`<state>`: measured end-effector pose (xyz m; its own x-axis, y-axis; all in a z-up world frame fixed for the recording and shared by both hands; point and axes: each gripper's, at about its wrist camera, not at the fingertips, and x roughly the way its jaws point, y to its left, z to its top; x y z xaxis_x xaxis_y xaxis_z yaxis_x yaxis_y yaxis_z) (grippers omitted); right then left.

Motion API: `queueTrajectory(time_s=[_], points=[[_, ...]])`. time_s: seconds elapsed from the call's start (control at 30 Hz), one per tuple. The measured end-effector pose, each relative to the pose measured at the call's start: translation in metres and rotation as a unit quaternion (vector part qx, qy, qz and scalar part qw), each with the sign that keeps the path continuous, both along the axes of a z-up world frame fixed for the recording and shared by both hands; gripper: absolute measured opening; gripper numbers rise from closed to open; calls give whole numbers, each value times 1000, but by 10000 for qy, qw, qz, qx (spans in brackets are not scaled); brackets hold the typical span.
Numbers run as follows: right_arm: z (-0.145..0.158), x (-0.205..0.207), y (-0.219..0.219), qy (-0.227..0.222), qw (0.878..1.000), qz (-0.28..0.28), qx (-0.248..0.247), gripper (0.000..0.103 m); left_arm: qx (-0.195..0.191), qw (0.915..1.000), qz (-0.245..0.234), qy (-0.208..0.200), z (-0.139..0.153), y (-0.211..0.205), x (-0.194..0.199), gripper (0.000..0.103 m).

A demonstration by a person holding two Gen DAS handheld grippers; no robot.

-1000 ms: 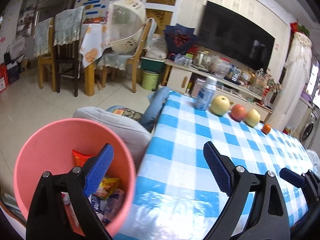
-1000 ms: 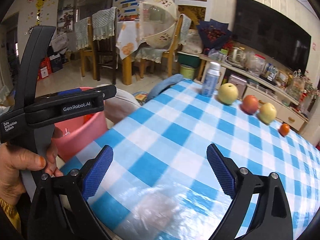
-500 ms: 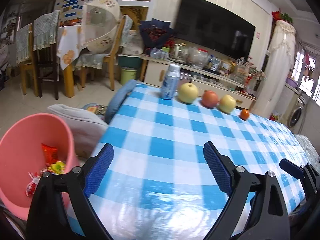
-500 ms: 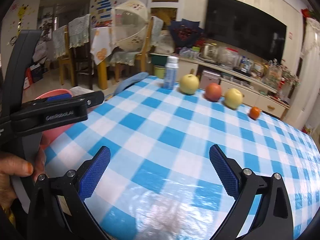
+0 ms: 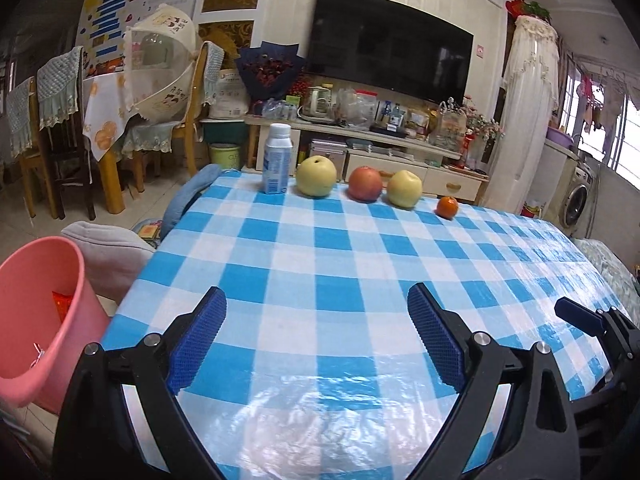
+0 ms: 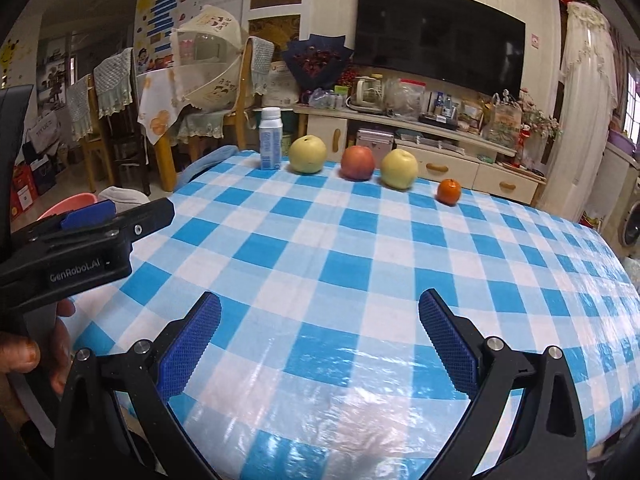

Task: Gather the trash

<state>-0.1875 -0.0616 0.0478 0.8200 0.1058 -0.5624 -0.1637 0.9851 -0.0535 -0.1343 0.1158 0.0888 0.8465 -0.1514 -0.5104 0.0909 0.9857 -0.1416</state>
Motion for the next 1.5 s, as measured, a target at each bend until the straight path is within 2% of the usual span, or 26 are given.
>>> queueTrajectory(time_s=[0.33, 0.63, 0.87, 1.5], points=[[-6, -3, -47, 159, 9991, -344, 165, 98, 338, 9992, -222, -42, 3, -52, -8, 96], [1, -7, -79, 67, 9979, -600, 216, 98, 741, 9970, -209, -113, 9, -94, -11, 97], [4, -4, -100, 175, 9963, -696, 480, 98, 929, 9956, -85, -111, 15, -112, -12, 97], [29, -13, -136, -220, 9935, -795, 787, 98, 1090, 9929, 19, -480, 50, -142, -15, 99]])
